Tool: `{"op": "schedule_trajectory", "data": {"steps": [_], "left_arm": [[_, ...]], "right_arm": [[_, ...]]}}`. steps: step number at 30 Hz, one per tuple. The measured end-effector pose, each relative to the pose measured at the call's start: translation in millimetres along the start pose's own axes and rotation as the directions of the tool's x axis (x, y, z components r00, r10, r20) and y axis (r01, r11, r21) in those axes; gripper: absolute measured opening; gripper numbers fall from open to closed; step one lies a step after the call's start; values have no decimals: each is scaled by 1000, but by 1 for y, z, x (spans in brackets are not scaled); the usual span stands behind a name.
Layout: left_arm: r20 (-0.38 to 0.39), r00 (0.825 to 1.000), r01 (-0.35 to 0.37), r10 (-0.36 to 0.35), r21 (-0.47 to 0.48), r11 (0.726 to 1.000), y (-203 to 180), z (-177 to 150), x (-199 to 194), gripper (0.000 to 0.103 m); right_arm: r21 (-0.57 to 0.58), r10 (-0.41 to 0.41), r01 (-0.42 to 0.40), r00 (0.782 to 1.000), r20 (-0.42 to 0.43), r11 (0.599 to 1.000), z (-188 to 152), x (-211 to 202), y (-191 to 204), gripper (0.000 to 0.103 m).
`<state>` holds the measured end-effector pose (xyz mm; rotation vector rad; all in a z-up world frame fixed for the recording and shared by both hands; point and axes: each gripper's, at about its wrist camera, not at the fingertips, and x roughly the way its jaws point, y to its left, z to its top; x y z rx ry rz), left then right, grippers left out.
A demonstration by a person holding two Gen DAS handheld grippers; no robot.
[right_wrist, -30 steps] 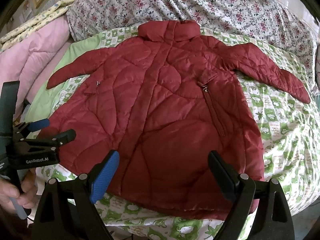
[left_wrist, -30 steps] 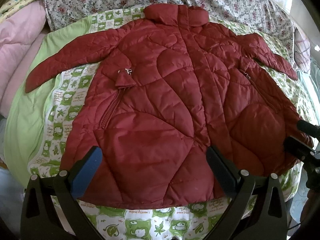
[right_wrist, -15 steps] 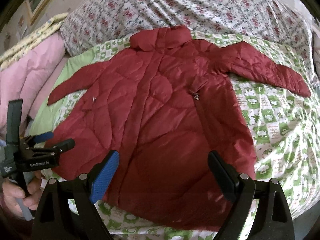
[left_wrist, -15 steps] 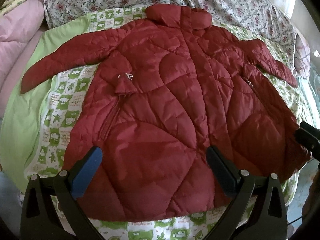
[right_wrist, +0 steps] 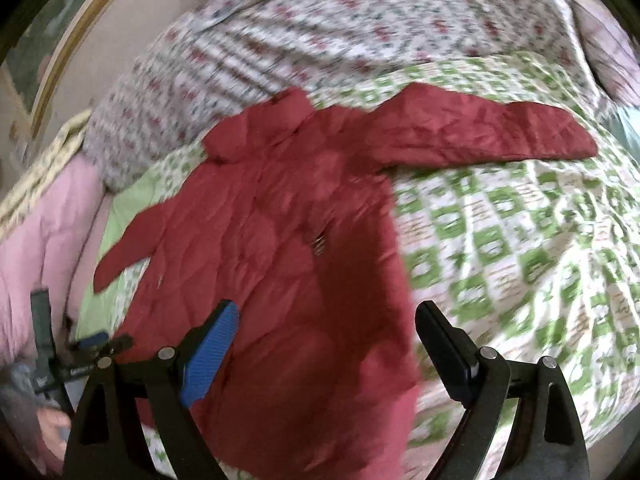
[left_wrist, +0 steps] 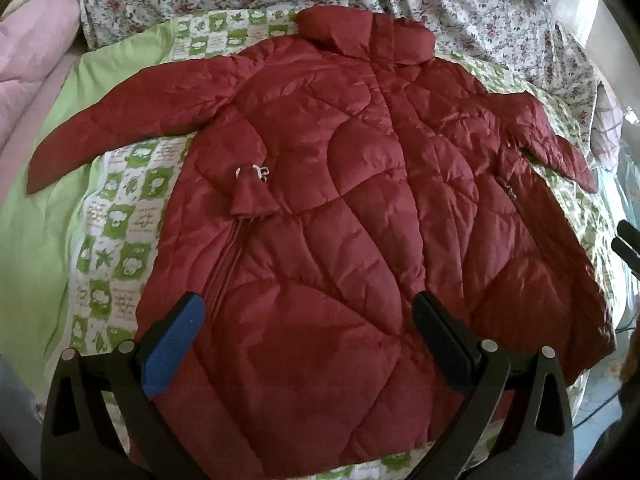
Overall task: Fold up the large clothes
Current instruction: 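Grasp the red jacket's sleeve cuff with the right gripper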
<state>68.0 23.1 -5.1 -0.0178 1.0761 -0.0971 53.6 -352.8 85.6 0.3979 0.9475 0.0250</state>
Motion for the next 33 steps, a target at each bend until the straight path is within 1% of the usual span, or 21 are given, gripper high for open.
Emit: {"op": "schedule_trajectory", "data": {"steps": [2,5,8,9,10,11,14,15,16,17,19,21,24,25,28,31,33], "left_arm": [[9,1000,13,-13,-16,1000,5,6,2,103],[46,999,4,-2,-42,999,11,13,2,103],[117,993,-9,16,-55,998,15,20,-1,103],[131,991,-17,23,-51,999,15,23,0,103],[140,990,-23,29,-43,999,14,26,1,103],[141,989,-29,33,-33,999,13,28,3,103],[108,993,-50,49,4,999,8,33,13,103],[88,994,-59,56,28,998,5,34,18,103],[83,995,-66,62,50,997,2,34,21,103],[84,994,-81,74,74,994,-2,34,24,103],[95,992,-95,86,93,991,-6,33,26,103],[87,993,-83,74,101,991,-9,33,30,103],[68,995,-76,70,100,992,-12,37,38,103],[65,996,-74,68,98,992,-13,38,40,103],[62,996,-66,61,84,994,-14,43,44,103],[49,998,-54,50,79,995,-14,46,52,103],[35,998,-49,46,78,996,-15,48,57,103]], "right_arm": [[50,-15,14,1000,22,999,14,0,-24,91],[119,-52,45,997,54,992,34,2,-60,91],[184,-86,67,992,95,981,52,5,-95,89],[201,-92,68,990,110,977,56,7,-104,87],[226,-100,71,988,121,972,60,9,-115,82],[266,-111,73,986,128,961,66,14,-131,80],[349,-123,65,981,147,935,77,26,-163,70],[378,-123,56,980,156,924,81,31,-174,64],[418,-135,57,978,157,906,85,38,-189,59],[442,-144,60,977,159,895,88,43,-199,57],[485,-155,58,974,163,873,96,53,-220,51],[507,-164,60,973,162,860,103,62,-234,48],[529,-187,78,970,155,845,111,77,-251,48],[555,-181,69,972,149,829,112,83,-259,48],[595,-183,66,973,138,801,114,95,-273,48],[624,-147,14,976,163,781,119,107,-285,47],[638,-148,-2,972,181,770,124,113,-293,47]]}}
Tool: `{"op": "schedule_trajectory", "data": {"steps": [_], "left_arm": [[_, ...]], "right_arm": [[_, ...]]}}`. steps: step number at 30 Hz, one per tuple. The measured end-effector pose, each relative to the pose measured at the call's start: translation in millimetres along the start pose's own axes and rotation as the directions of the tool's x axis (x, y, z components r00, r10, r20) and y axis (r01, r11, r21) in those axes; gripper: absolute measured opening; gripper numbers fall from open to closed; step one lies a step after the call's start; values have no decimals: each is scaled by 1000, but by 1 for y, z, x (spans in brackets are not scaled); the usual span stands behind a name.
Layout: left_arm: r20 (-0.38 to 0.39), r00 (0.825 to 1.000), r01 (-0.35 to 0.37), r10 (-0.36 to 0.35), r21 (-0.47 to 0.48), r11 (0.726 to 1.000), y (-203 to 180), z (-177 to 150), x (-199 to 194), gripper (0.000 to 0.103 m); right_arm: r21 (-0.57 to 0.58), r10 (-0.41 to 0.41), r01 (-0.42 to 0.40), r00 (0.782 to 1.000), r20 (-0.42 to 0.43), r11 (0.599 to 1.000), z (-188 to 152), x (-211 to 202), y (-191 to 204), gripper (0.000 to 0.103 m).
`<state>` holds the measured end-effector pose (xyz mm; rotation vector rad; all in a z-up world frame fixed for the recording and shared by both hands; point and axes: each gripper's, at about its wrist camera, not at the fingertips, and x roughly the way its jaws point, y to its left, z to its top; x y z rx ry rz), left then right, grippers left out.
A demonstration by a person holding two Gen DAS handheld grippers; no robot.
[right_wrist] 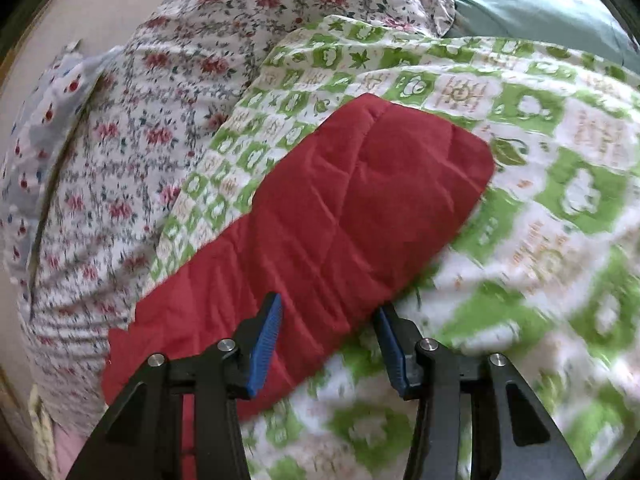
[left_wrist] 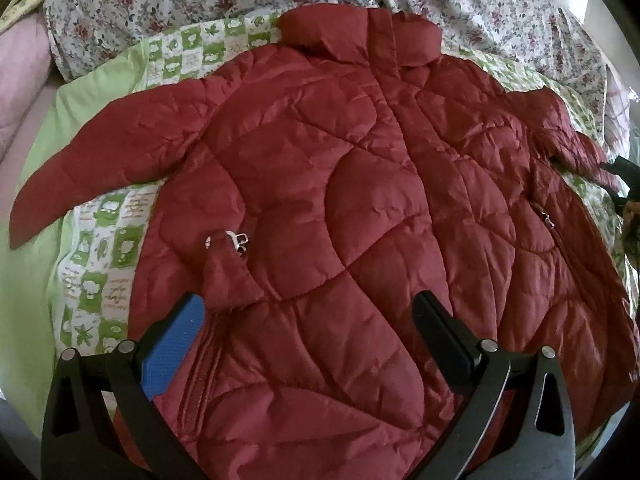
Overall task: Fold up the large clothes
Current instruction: 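Grasp the red jacket's sleeve cuff with the right gripper, then fold the held sleeve across the jacket body toward the left gripper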
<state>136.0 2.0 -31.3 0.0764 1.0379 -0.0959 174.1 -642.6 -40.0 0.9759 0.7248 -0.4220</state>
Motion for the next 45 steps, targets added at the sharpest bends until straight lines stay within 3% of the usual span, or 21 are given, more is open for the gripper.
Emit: {"op": "schedule_trajectory", "data": {"steps": [2,4,7,15,23,31,39,41,45], "left_arm": [[-16,1000,9,-9,-6,1000,0,1,5,103],[-29,999,19,-20,-16,1000,1,0,8,103],[-36,999,33,-34,-22,999,1,0,12,103],[-28,998,49,-50,-27,998,3,3,10,103],[-30,995,88,-90,-58,994,12,11,6,103],[-13,983,179,-182,-126,976,31,25,0,103],[19,956,290,-292,-207,934,60,52,6,103],[20,943,327,-332,-233,916,67,62,12,103],[17,896,425,-443,-320,847,83,90,37,103]], "right_arm": [[7,-3,3,1000,24,1000,4,4,0,38],[4,4,-4,999,33,1000,6,6,3,21],[-40,47,-44,996,75,998,2,-2,16,12],[-191,251,-234,966,68,953,-20,-34,79,9],[-378,382,-399,916,-122,835,-87,-45,182,9],[-493,366,-509,858,-361,705,-179,-16,270,9],[-623,230,-528,837,-497,577,-275,21,321,9],[-654,211,-540,831,-515,530,-296,25,326,9],[-714,154,-548,827,-540,436,-336,30,335,9]]}}
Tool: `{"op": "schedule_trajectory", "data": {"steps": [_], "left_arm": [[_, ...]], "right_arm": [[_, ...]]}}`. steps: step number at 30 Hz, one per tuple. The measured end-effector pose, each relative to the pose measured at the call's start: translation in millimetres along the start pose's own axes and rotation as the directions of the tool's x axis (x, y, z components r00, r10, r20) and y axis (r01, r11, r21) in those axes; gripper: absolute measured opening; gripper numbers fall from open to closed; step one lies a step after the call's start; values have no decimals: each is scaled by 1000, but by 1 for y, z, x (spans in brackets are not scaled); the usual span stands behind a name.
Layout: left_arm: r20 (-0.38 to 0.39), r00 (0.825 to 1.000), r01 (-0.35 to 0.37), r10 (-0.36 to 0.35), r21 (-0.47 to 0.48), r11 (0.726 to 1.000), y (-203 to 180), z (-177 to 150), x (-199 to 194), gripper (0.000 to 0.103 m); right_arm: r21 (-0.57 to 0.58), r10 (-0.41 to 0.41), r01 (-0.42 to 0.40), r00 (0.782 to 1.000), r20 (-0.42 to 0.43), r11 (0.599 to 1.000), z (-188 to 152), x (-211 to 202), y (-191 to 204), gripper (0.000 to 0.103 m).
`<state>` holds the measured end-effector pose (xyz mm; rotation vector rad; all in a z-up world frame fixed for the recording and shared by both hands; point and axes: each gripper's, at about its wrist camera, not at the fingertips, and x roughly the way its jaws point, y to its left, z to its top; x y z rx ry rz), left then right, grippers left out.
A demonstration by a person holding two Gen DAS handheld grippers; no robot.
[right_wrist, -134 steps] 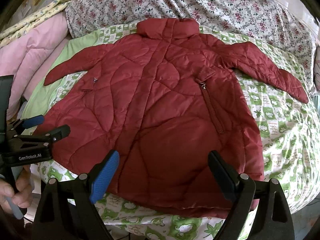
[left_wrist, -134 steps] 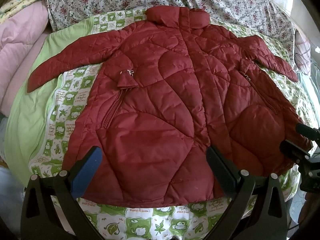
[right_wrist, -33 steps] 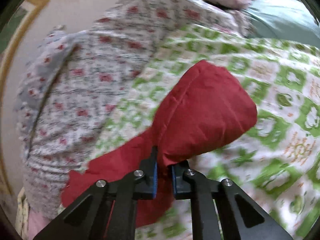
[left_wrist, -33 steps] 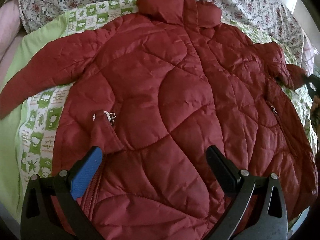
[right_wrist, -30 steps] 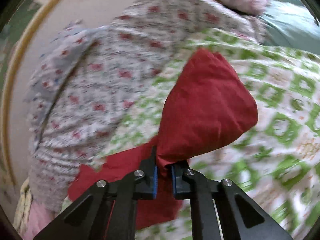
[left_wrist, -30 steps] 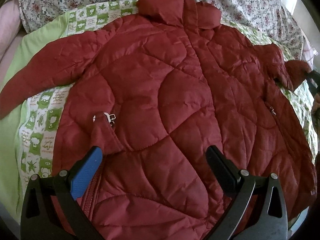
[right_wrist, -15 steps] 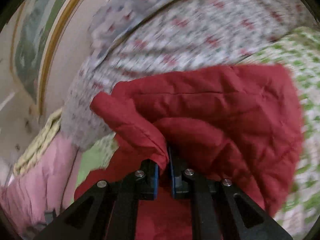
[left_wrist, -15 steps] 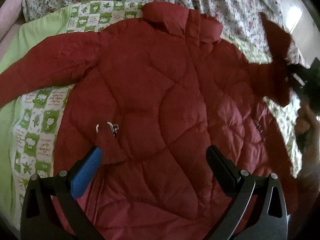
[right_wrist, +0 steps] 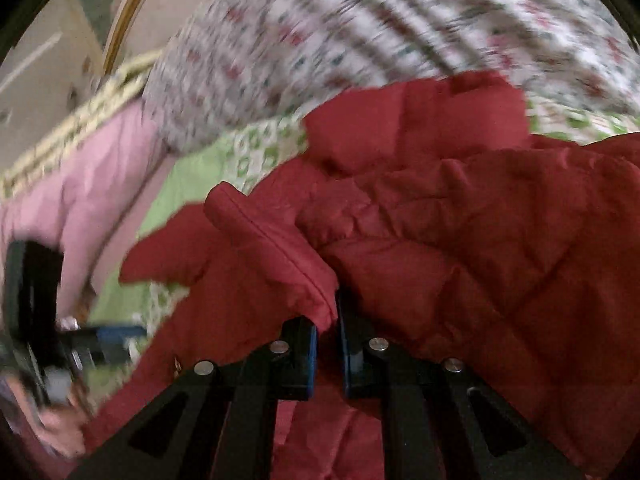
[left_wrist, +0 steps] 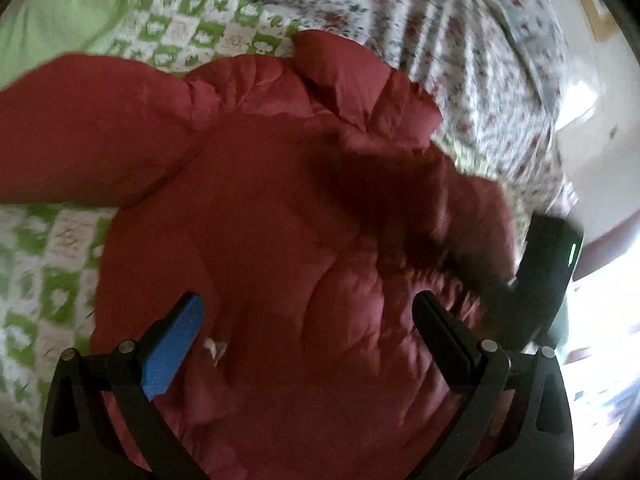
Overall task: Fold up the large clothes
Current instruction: 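Fold the held sleeve across the jacket body toward the left gripper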
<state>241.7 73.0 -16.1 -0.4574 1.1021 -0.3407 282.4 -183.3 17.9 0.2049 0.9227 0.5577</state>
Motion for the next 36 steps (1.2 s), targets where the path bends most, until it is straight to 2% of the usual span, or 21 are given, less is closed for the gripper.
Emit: {"op": "schedule_trajectory", "data": {"steps": [4,8,11,13,14,15,17,19,21,23,27,29,31,34,36], "left_arm": [[-18,995,95,-97,-95,991,18,31,16,103],[-43,973,209,-225,-233,950,42,57,44,103],[-60,968,226,-245,-227,947,39,65,58,102],[-77,965,235,-250,-165,958,26,67,66,81],[-95,964,235,-250,-143,961,22,67,71,51],[-110,964,228,-243,-132,965,18,67,75,32],[-107,973,196,-207,-102,975,15,71,77,20],[-101,971,210,-217,-78,975,13,71,74,17],[-80,980,179,-181,-32,983,10,74,66,16],[-40,993,111,-109,38,993,9,79,53,15],[36,999,-9,4,146,989,8,90,32,15],[75,996,-72,58,205,976,5,93,27,15],[122,987,-139,109,275,951,-4,91,27,15],[162,970,-228,181,345,911,-14,88,35,15],[163,958,-278,234,349,895,-13,86,44,22]], "right_arm": [[-111,-26,23,999,-28,994,-10,17,24,10],[-168,-32,28,999,-24,985,-14,20,34,14],[-180,-32,27,999,-25,983,-14,22,38,14],[-170,-22,18,999,-26,985,-13,23,37,14],[-166,-19,14,999,-28,986,-13,24,37,14],[-163,-17,12,999,-31,987,-13,24,37,14],[-162,-33,27,999,-35,986,-12,24,37,16],[-150,-19,12,999,-45,989,-12,19,35,16],[-128,16,-22,999,-47,991,-13,9,31,16],[-109,33,-37,999,-38,993,-15,-3,26,18],[-13,-8,9,999,51,1000,-14,-40,-4,21],[48,-84,78,989,121,996,-11,-60,-28,21],[106,-166,151,974,155,983,-5,-70,-52,24],[177,-260,234,956,140,956,-1,-70,-84,30],[213,-285,264,955,77,941,-1,-56,-103,31]]}}
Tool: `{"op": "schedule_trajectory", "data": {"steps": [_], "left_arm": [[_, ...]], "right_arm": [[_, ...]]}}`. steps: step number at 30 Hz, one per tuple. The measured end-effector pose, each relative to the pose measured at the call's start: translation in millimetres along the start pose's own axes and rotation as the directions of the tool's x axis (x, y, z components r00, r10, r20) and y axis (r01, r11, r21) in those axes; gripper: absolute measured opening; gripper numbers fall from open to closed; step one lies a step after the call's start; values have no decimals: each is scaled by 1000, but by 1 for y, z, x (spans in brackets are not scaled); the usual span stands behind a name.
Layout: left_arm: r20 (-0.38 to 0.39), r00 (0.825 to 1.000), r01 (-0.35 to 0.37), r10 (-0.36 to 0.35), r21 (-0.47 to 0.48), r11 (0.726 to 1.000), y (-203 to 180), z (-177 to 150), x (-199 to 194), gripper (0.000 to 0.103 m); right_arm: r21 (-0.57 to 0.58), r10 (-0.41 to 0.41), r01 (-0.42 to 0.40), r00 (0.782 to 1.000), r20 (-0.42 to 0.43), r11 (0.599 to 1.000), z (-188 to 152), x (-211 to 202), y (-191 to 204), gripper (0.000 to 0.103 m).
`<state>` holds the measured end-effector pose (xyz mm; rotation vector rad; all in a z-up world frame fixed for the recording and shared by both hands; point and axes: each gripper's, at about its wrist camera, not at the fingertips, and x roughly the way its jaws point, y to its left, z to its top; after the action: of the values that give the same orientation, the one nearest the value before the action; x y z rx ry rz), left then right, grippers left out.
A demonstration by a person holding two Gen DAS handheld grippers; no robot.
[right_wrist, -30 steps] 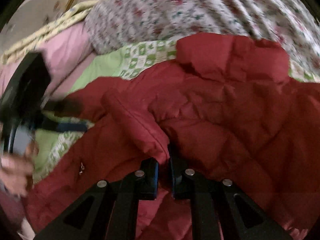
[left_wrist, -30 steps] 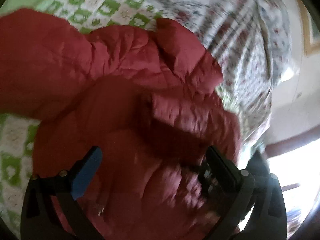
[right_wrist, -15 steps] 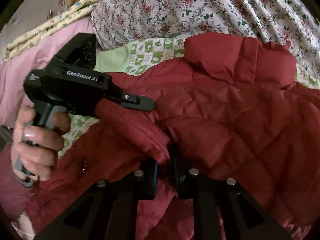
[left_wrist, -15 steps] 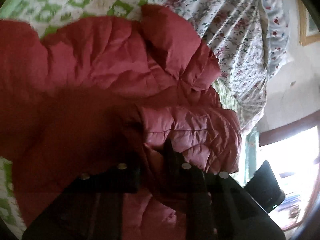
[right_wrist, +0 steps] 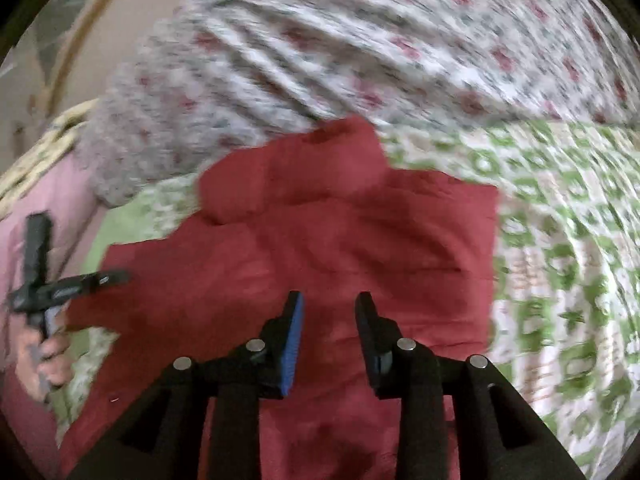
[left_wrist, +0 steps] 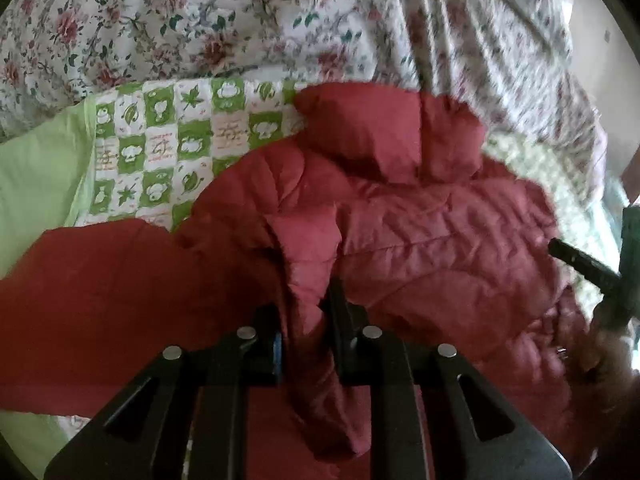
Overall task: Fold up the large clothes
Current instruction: 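Fold the held sleeve across the jacket body toward the left gripper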
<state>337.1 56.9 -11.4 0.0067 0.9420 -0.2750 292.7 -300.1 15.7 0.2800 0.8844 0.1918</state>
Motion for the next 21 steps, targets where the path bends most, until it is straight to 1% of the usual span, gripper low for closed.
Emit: {"op": "schedule_trajectory", "data": {"steps": [1,2,3,5,6,7,8,9,10,11,12,13,14,15,16,17,18,19,21], "left_arm": [[-12,1000,-18,17,-12,1000,2,-1,2,25],[-20,1000,-25,24,-29,999,7,-3,-1,30],[-22,999,-37,35,-77,996,15,-4,-7,30],[13,999,-47,49,-127,991,22,-6,-24,30],[49,997,-56,64,-153,987,26,-9,-39,30],[83,995,-46,61,-170,984,27,-10,-51,30],[117,993,-12,34,-182,983,26,-11,-62,30],[141,990,47,-21,-180,982,22,-11,-69,30],[145,988,84,-60,-171,982,16,-10,-71,30],[135,985,124,-104,-151,981,5,-7,-67,30],[124,985,140,-124,-135,981,-4,-6,-62,30],[107,986,139,-127,-112,984,-16,-4,-54,30],[81,991,118,-111,-92,989,-26,-4,-42,30],[31,997,72,-70,-74,995,-35,-4,-23,30],[-13,999,34,-35,-75,997,-38,-6,-6,30],[-41,999,17,-20,-76,997,-38,-9,9,30],[-55,998,4,-9,-81,997,-36,-13,18,30],[-61,998,4,-9,-90,996,-33,-16,24,30],[-54,998,24,-31,-117,993,-26,-23,30,30]], "right_arm": [[20,-5,6,1000,-27,1000,-2,9,-5,30],[42,1,1,999,-47,999,-5,17,-10,30],[50,3,0,999,-54,999,-9,21,-13,28],[39,-9,11,998,-55,999,-14,26,-12,28],[30,-18,19,999,-50,999,-15,27,-11,28],[24,-24,25,998,-50,999,-16,28,-9,28],[16,-31,31,998,-52,999,-16,29,-7,28],[12,-34,34,998,-54,999,-15,32,-8,29],[5,-38,39,998,-58,999,-15,34,-6,29],[-1,-44,44,997,-63,999,-15,35,-6,29],[-4,-47,47,997,-63,999,-16,33,-8,29],[-9,-52,51,997,-64,999,-18,34,-8,29],[-14,-56,55,996,-66,998,-18,34,-7,29],[-17,-58,57,996,-68,998,-17,33,-7,29],[-20,-62,61,995,-74,998,-17,32,-6,29],[-26,-71,69,994,-78,997,-15,29,-3,29],[-30,-69,67,995,-70,997,-13,24,1,31],[-37,-61,59,997,-54,998,-11,18,5,32],[-59,-36,35,999,-22,998,-8,10,17,32]]}}
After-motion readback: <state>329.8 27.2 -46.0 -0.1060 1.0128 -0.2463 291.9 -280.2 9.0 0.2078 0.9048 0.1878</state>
